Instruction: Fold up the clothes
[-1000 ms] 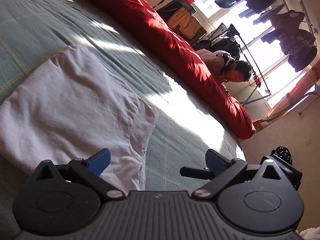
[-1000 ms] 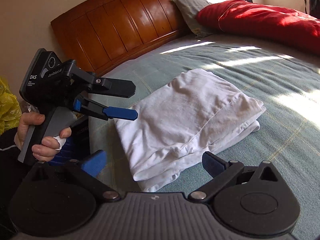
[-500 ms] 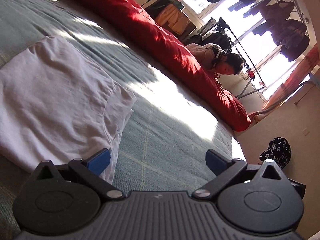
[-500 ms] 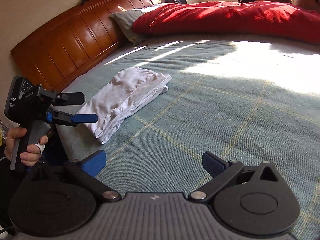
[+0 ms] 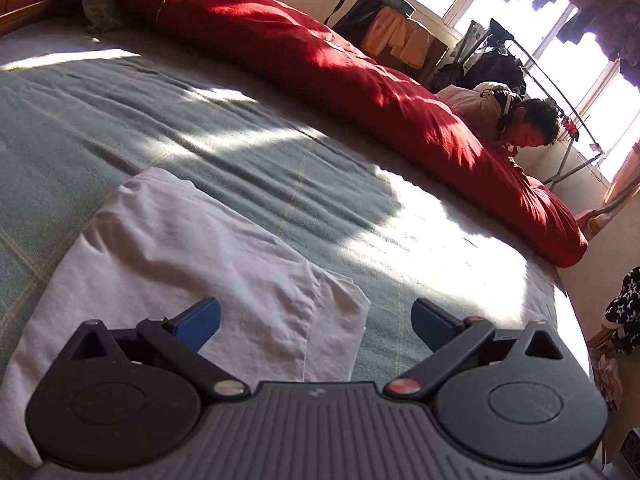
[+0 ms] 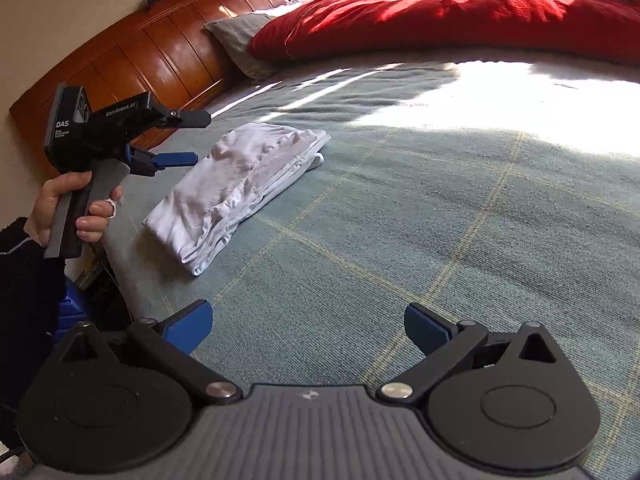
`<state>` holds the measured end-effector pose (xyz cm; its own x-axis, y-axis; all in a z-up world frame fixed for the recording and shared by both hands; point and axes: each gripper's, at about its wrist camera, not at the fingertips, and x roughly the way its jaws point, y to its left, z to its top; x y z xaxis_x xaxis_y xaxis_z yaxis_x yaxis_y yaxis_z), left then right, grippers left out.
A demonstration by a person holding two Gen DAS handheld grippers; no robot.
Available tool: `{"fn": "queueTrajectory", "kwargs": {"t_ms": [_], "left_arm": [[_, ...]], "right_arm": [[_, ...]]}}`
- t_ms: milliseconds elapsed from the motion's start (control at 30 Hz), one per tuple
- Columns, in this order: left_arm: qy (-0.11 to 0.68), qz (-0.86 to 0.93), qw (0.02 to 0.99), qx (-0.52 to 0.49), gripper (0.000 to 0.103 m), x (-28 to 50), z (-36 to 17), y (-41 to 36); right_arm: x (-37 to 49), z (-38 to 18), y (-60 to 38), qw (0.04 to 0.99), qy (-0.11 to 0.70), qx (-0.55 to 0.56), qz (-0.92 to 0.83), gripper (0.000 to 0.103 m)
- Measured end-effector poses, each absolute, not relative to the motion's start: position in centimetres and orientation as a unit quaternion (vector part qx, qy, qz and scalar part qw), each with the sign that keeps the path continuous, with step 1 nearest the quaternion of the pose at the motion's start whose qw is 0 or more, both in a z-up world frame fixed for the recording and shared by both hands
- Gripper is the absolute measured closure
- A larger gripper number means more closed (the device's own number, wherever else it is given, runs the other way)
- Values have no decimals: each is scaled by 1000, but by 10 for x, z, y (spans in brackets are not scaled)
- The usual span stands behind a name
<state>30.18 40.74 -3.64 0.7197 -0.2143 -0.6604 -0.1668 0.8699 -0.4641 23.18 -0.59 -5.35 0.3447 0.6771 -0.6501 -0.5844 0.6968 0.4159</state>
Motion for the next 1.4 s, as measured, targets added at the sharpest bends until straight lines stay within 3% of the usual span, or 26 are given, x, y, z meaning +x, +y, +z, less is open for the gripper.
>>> {"fn": "queueTrajectory", "kwargs": {"t_ms": [633, 1400], "left_arm": [[360, 80, 881, -295, 3, 371, -81, 469], [462, -5, 867, -186, 2, 225, -62, 347]], "right_arm": [[246, -57, -13, 822, 418, 44, 385, 0], [196, -19, -40, 835, 395, 55, 378, 0]]}}
